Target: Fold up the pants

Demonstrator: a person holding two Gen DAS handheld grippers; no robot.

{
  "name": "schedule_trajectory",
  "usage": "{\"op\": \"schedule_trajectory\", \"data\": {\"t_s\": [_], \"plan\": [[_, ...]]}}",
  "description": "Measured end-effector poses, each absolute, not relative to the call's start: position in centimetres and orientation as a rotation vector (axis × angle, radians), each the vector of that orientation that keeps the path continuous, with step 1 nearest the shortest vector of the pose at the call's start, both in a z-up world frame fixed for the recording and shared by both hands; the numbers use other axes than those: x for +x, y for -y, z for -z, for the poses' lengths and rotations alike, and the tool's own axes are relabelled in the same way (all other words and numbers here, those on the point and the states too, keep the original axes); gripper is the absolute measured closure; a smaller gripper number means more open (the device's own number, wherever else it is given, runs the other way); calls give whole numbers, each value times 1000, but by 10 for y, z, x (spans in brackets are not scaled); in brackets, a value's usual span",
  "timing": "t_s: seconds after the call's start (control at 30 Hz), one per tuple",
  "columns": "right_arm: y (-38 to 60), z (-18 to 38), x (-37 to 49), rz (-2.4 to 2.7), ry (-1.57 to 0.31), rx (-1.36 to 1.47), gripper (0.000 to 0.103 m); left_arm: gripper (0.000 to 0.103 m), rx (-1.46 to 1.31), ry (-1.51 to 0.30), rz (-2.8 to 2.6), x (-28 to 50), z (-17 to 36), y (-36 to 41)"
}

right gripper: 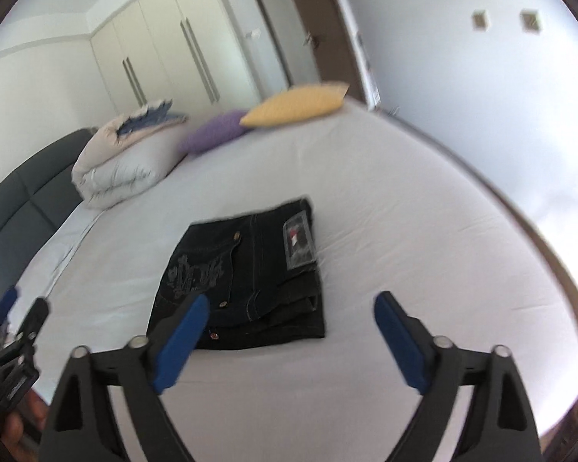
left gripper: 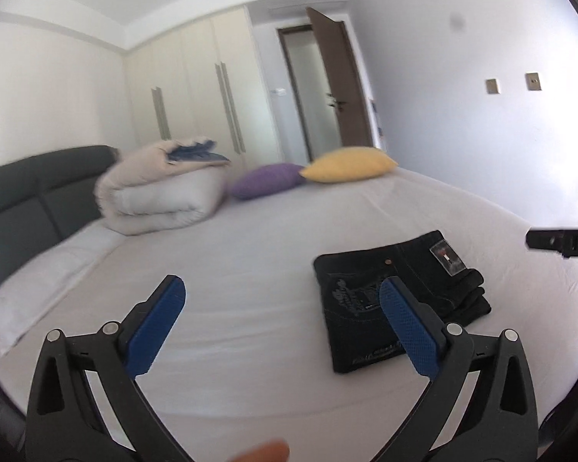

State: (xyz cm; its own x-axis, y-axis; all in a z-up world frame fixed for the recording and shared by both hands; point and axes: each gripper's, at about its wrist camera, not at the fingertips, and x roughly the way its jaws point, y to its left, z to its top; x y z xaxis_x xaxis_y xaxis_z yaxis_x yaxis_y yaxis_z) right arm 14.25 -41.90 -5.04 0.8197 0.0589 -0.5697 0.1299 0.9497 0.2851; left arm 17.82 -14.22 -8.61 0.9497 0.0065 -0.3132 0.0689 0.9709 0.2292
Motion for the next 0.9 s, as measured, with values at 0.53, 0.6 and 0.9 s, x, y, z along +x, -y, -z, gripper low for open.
{"op": "schedule_trajectory", "data": {"t_s": [0.53, 0.6, 0.9], "plan": [[380, -44, 39, 151, -361, 44, 0, 0, 42, -583, 95, 112, 51, 123], [377, -42, 39, 155, -389, 26, 0, 0, 38, -632, 104, 115, 62, 125], [374, -1, 60, 152, -582, 83, 0, 0, 50, -721, 68, 149, 107, 128]]}}
